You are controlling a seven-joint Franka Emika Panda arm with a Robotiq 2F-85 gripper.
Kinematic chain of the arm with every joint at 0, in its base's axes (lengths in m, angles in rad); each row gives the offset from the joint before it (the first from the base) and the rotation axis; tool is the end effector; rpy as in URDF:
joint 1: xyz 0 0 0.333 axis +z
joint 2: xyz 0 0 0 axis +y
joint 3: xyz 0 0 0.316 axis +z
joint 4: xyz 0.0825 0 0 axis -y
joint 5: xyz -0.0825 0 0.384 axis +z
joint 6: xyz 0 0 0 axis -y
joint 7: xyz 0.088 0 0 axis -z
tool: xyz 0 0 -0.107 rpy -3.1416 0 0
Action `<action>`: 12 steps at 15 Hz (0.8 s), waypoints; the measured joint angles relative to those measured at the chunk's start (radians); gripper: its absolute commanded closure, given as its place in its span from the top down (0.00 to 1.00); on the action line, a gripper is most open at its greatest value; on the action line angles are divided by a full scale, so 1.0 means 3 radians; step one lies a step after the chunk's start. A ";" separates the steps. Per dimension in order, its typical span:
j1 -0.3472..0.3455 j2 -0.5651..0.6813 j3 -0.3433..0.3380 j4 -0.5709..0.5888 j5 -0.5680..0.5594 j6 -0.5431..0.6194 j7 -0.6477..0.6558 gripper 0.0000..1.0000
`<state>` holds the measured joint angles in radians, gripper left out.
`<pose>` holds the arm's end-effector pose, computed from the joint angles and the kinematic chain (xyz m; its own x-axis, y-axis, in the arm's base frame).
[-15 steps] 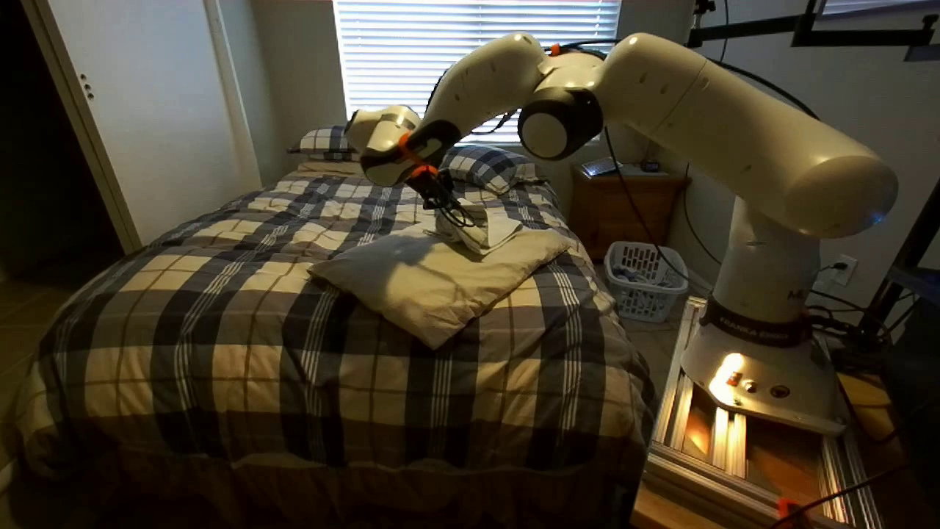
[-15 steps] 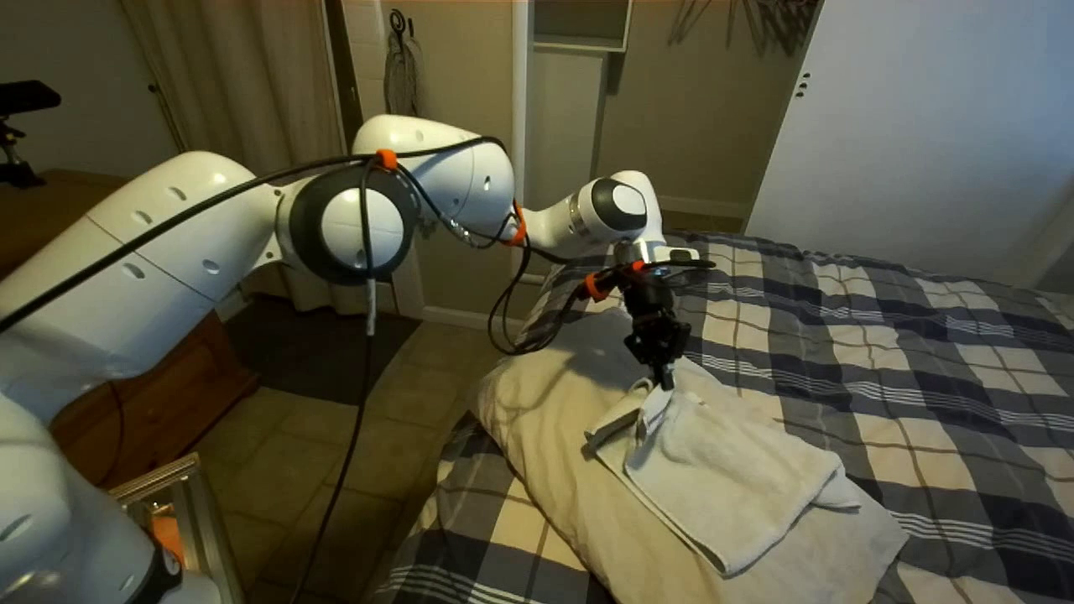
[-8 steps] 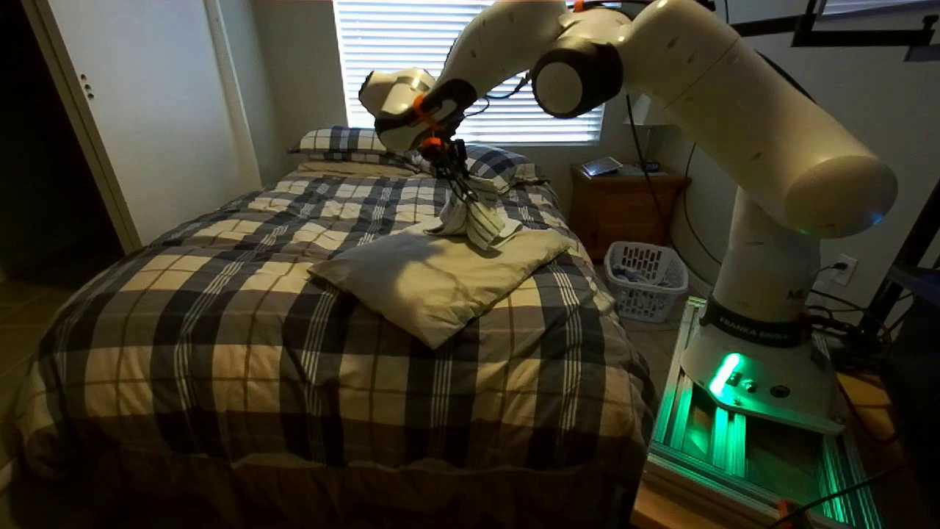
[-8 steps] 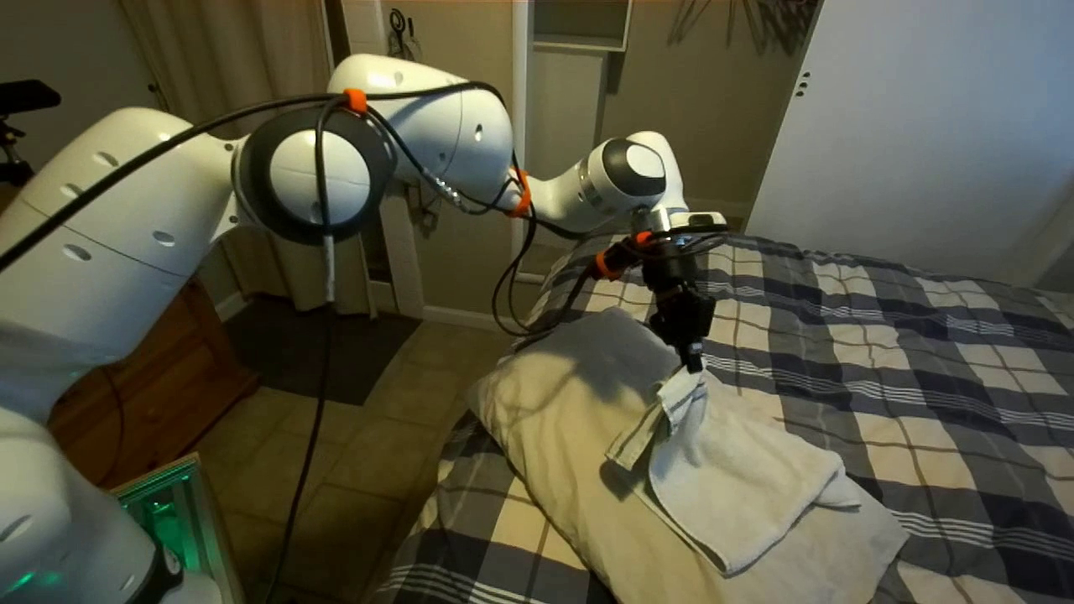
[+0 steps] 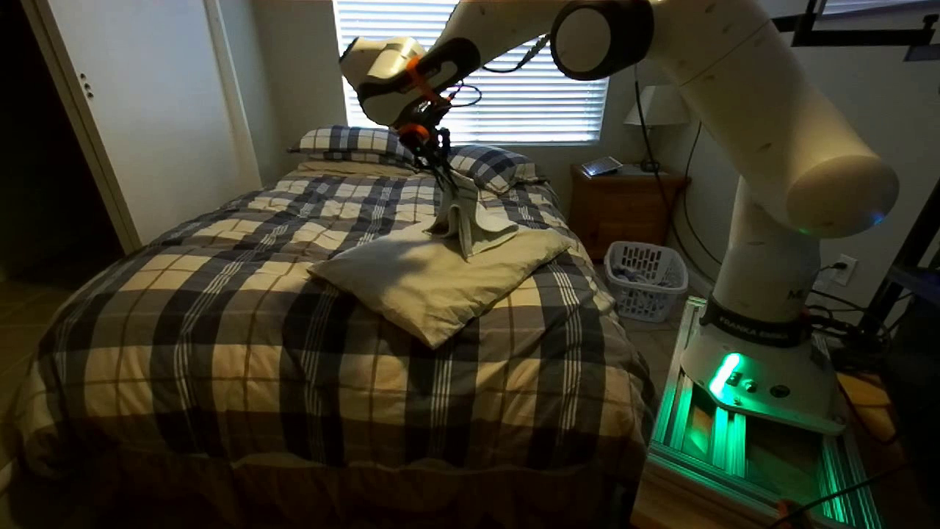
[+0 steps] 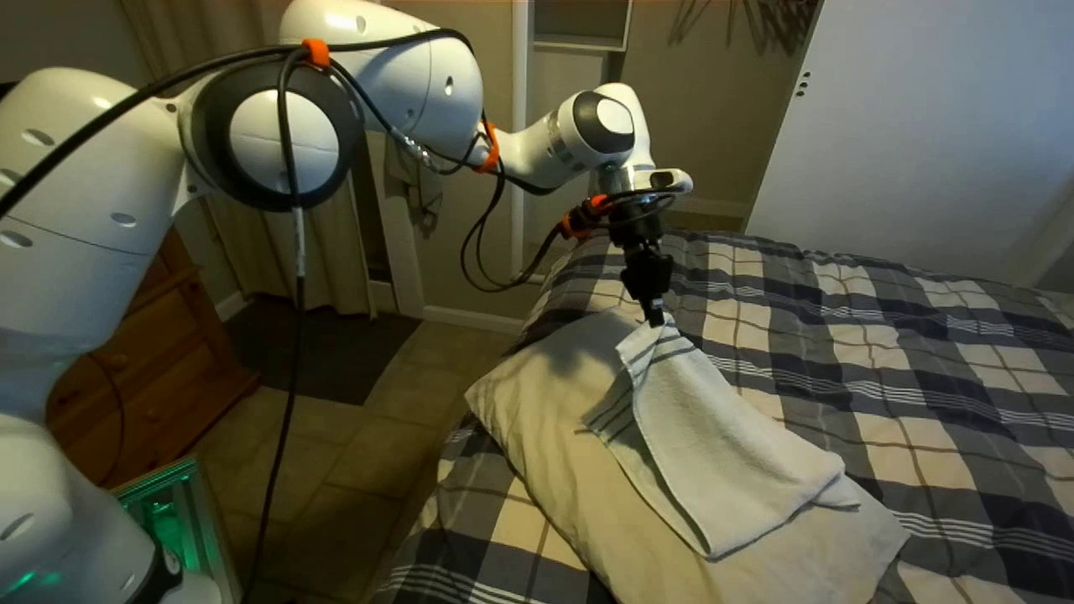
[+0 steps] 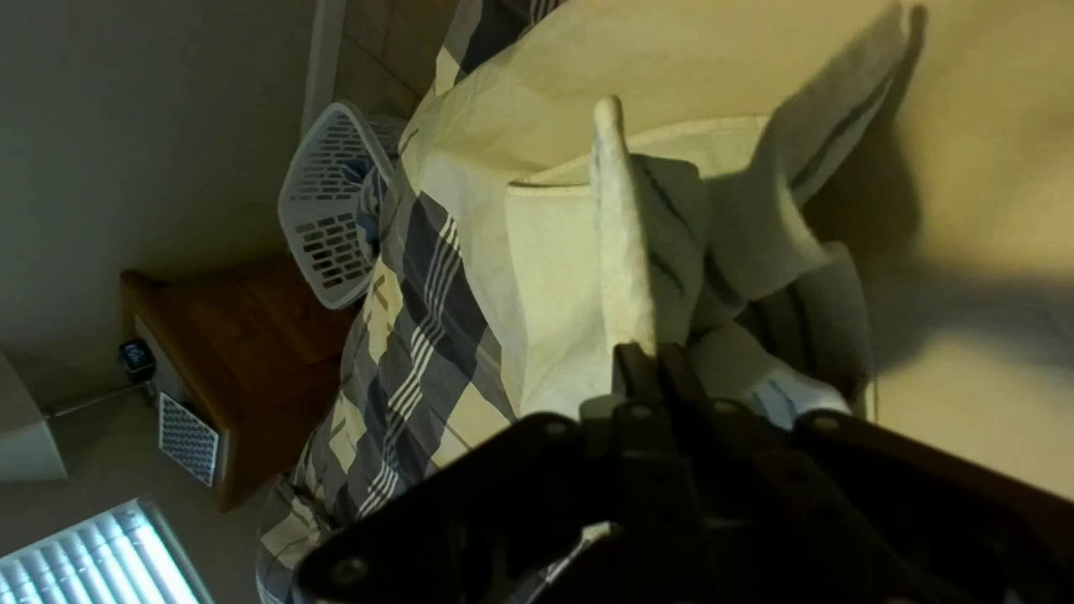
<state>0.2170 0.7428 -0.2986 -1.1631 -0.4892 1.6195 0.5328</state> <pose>0.7217 -0.0458 0.3707 0.9009 -0.4259 0.0831 -0.3689 -0.6508 0.6636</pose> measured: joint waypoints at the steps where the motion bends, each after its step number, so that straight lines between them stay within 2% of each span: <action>1: 0.0007 -0.0023 0.0051 0.0000 0.0000 -0.0008 0.0067 0.04; 6: 0.0078 -0.0149 0.0159 -0.0007 -0.0031 -0.0073 0.0396 0.04; 9: 0.0074 -0.0329 0.0084 -0.0119 -0.0210 -0.0247 0.0763 0.04; 12: -0.0033 -0.0538 -0.0018 -0.0327 -0.0468 -0.0393 0.1051 0.04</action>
<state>0.2072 0.5813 -0.3039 -1.2613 -0.6295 1.5018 0.8480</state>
